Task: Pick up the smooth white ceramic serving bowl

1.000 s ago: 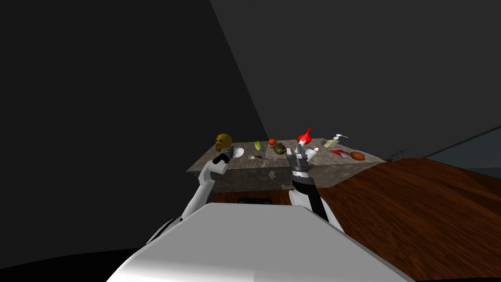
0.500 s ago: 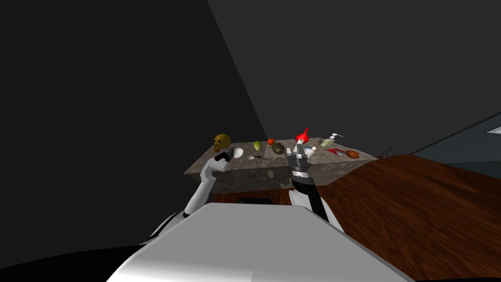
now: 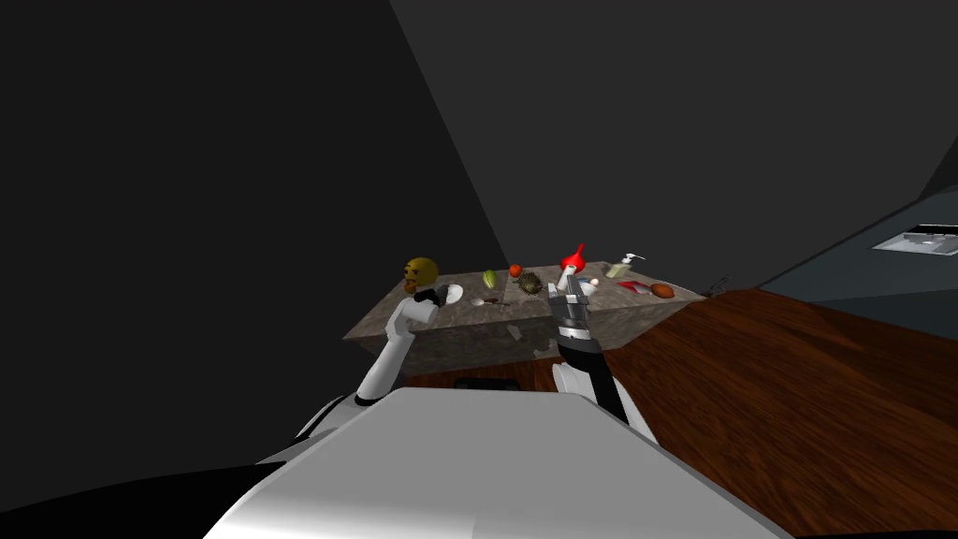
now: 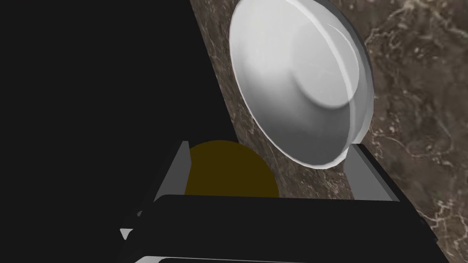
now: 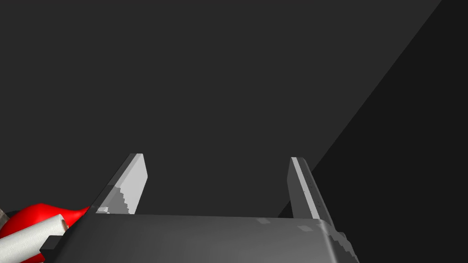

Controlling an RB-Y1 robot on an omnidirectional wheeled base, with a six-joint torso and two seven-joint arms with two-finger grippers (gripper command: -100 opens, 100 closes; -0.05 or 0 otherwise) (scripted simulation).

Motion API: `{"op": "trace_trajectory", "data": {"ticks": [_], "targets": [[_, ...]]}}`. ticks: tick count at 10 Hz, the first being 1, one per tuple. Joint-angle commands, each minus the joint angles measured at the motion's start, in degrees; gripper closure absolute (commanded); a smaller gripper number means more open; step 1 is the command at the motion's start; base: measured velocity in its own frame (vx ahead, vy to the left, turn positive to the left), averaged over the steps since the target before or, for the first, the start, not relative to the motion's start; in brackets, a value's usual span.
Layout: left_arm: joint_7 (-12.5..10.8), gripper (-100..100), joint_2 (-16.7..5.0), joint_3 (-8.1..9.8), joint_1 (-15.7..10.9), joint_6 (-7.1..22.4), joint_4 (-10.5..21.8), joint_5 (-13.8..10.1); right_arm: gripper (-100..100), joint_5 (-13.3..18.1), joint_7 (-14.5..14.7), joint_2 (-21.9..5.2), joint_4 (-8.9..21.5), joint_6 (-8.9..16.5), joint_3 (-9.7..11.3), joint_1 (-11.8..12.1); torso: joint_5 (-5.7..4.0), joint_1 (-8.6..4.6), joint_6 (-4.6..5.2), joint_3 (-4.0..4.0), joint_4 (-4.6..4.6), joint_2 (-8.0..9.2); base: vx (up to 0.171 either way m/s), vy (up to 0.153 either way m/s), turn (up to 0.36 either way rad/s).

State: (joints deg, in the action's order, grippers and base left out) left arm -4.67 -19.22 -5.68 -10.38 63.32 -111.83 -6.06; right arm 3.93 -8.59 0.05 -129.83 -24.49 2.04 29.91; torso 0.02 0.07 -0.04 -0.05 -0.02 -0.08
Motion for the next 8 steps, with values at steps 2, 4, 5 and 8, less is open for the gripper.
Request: {"op": "trace_trajectory", "data": {"ticks": [2, 4, 5, 8], "targets": [[0.2, -100, -0.6, -0.2, -1.9, 4.3, 1.9, -0.8, 0, 0.0, 0.0, 0.0, 0.0, 0.0, 0.0, 0.0, 0.0, -0.01, -0.02, 0.01, 0.0, 0.01, 0.014, 0.016, -0.065], [0.4, -100, -1.0, -0.32, -3.0, 7.1, 2.8, -1.3, 0, 0.0, 0.0, 0.0, 0.0, 0.0, 0.0, 0.0, 0.0, -0.02, -0.02, 0.0, 0.0, 0.01, 0.017, 0.017, -0.059], [0.4, -100, -1.0, -0.32, -3.0, 8.3, 2.8, -1.3, 0, 0.0, 0.0, 0.0, 0.0, 0.0, 0.0, 0.0, 0.0, -0.02, -0.01, 0.0, 0.0, -0.01, 0.016, 0.016, -0.041], [0.6, -100, -1.9, -0.58, -4.9, 12.9, 4.6, -2.2, 0, 0.0, 0.0, 0.0, 0.0, 0.0, 0.0, 0.0, 0.0, -0.01, -0.03, 0.0, 0.0, 0.0, 0.018, 0.019, -0.058]]}}
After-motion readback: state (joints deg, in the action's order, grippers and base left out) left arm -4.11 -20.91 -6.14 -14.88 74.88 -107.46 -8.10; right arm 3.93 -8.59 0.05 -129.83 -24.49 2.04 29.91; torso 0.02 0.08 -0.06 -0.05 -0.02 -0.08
